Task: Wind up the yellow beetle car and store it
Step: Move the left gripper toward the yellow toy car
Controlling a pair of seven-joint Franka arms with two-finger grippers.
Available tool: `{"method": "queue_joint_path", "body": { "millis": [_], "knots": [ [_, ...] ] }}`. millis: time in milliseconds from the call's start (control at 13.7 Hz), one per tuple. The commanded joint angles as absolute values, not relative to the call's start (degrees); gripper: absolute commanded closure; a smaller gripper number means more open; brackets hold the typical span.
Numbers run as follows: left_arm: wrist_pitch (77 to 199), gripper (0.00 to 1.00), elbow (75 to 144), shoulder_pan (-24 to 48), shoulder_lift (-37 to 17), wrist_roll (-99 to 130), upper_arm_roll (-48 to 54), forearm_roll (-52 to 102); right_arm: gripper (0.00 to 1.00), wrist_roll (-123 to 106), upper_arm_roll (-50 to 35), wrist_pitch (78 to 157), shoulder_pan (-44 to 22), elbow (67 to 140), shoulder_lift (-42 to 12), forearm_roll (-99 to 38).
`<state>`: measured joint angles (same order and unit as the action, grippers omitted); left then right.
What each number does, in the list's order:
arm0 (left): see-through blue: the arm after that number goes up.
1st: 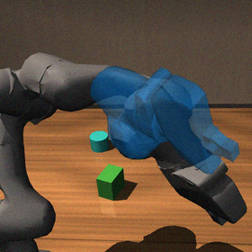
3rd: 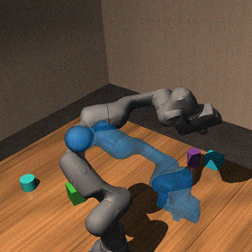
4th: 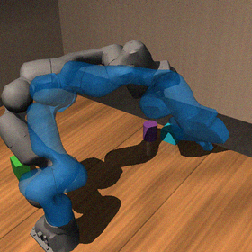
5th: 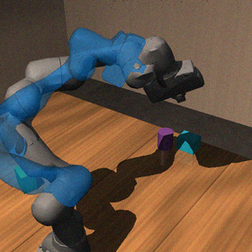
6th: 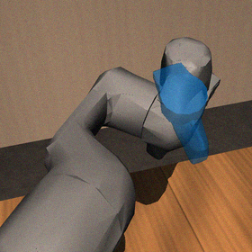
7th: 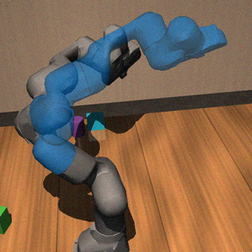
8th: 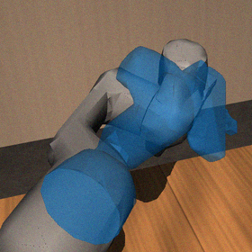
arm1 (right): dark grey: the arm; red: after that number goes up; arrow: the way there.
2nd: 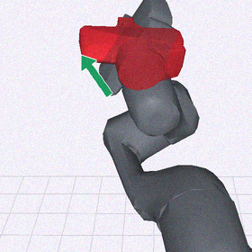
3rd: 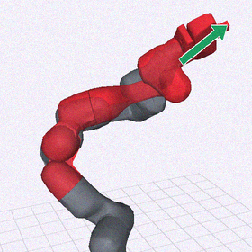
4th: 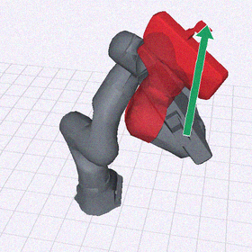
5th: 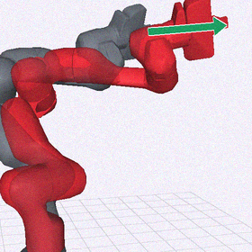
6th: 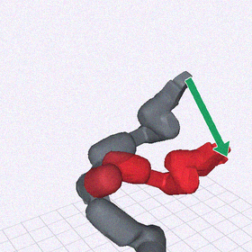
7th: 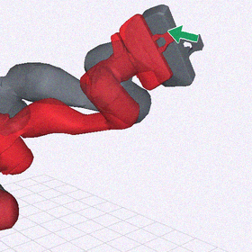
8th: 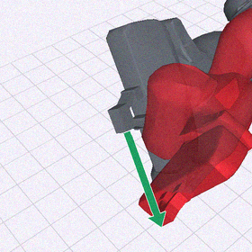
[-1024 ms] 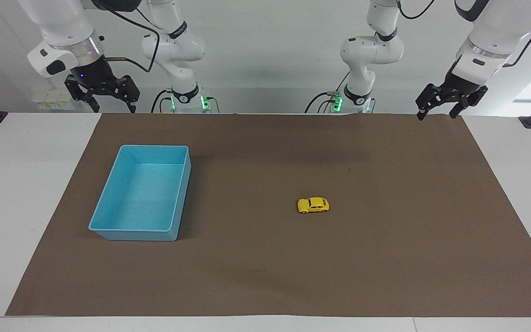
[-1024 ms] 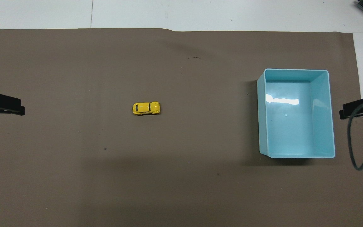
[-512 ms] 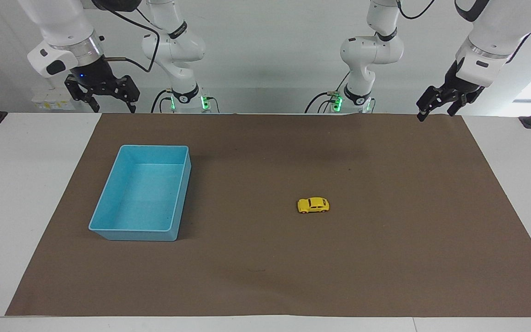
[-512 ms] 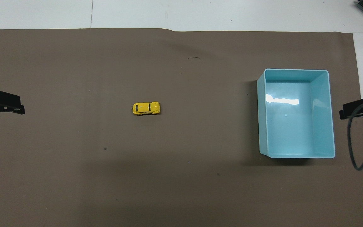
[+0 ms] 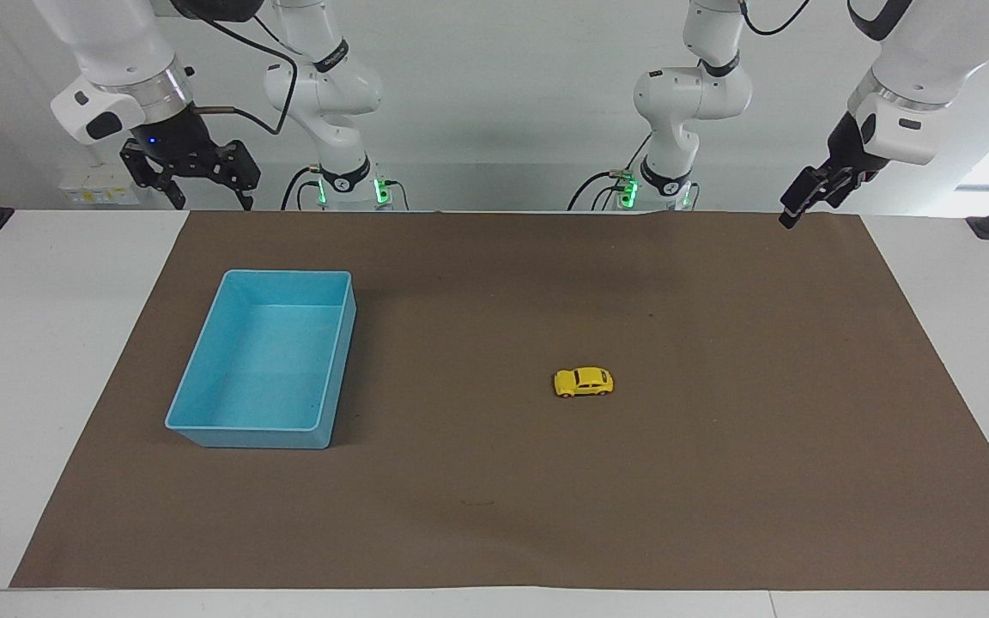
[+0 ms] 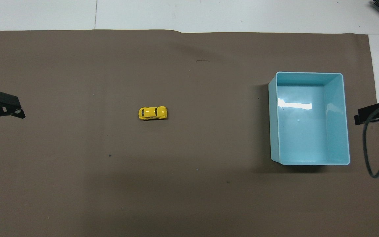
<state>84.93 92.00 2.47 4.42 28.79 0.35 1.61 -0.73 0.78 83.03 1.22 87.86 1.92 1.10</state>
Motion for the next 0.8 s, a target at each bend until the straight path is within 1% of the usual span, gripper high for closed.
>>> {"method": "queue_joint_path", "body": {
  "millis": [0, 732],
  "knots": [
    [84.0, 0.00, 93.8, 1.7, 6.3, 34.7, 0.7, 1.8, 0.00, -0.5, 0.0, 82.5, 2.4, 87.8, 2.4, 0.3],
    [85.7, 0.00, 96.9, 2.6, 6.5, 59.4, 1.2, 3.1, 0.00, -0.5, 0.0, 82.4, 2.4, 87.8, 2.4, 0.2]
  ]
}}
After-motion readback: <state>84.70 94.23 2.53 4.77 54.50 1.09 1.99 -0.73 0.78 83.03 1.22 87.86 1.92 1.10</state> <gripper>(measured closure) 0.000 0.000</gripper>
